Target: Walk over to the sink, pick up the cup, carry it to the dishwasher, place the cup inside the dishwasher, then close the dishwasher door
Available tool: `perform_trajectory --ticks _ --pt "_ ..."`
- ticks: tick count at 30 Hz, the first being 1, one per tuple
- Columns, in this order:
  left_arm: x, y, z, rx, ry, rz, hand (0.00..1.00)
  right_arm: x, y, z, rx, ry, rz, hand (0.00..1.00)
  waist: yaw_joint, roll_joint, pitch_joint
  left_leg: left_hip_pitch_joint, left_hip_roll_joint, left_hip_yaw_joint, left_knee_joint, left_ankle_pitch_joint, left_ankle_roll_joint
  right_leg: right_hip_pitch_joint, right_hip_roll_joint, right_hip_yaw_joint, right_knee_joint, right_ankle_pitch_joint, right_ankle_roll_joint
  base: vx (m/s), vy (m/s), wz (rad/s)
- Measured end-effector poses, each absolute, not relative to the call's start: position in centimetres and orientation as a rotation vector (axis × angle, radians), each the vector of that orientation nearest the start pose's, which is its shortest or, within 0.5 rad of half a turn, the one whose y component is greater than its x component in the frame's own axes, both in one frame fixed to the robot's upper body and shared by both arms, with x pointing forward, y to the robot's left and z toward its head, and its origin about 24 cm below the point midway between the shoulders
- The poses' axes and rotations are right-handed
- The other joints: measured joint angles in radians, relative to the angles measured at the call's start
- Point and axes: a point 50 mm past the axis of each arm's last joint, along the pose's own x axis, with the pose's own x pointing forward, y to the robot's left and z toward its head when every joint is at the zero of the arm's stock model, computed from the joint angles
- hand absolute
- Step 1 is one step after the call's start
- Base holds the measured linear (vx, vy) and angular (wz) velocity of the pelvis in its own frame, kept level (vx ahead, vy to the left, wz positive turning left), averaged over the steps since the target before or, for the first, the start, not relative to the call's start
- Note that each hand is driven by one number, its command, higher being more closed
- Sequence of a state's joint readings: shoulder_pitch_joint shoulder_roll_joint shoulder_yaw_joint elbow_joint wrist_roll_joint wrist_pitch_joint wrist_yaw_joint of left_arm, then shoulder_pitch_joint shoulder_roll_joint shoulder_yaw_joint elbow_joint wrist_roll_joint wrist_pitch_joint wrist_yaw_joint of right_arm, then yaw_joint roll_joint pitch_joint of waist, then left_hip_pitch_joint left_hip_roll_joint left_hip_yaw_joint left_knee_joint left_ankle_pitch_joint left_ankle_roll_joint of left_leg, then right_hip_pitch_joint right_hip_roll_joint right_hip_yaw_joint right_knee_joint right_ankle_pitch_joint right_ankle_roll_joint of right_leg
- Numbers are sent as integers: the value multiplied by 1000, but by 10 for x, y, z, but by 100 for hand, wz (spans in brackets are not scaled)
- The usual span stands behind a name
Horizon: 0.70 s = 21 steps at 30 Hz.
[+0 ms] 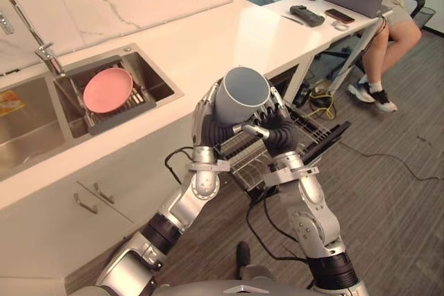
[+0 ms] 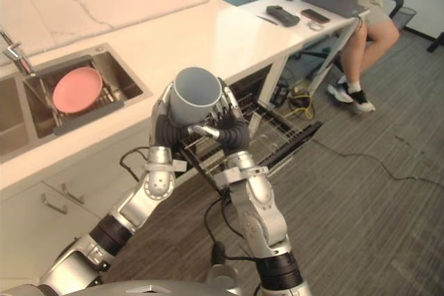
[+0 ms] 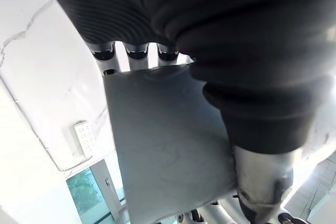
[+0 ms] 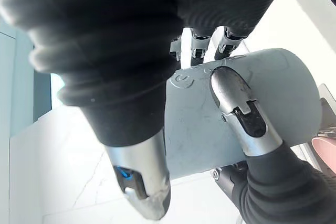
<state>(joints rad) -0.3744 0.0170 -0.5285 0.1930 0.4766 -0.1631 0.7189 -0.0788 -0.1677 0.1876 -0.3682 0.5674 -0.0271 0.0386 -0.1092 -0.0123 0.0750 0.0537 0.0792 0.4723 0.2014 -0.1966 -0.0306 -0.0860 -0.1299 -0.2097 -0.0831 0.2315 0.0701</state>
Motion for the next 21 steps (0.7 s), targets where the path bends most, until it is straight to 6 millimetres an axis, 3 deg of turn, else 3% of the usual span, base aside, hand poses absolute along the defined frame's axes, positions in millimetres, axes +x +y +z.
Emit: perform_trajectory --ticks 5,10,21 --pt "273 24 112 384 -631 64 100 256 -109 136 390 -330 365 0 7 -7 -5 0 -1 -6 6 0 1 6 -2 -6 1 0 0 -7 3 5" --pt "270 19 112 384 -638 42 100 257 -109 134 358 -323 332 0 23 -9 -7 1 -1 -9 5 0 1 10 -3 -10 0 0 0 -6 -1 0" --pt "268 13 110 392 -627 24 100 257 -105 134 344 -318 273 0 27 -20 -21 2 -1 -11 6 0 1 12 -4 -12 1 0 0 0 0 0"
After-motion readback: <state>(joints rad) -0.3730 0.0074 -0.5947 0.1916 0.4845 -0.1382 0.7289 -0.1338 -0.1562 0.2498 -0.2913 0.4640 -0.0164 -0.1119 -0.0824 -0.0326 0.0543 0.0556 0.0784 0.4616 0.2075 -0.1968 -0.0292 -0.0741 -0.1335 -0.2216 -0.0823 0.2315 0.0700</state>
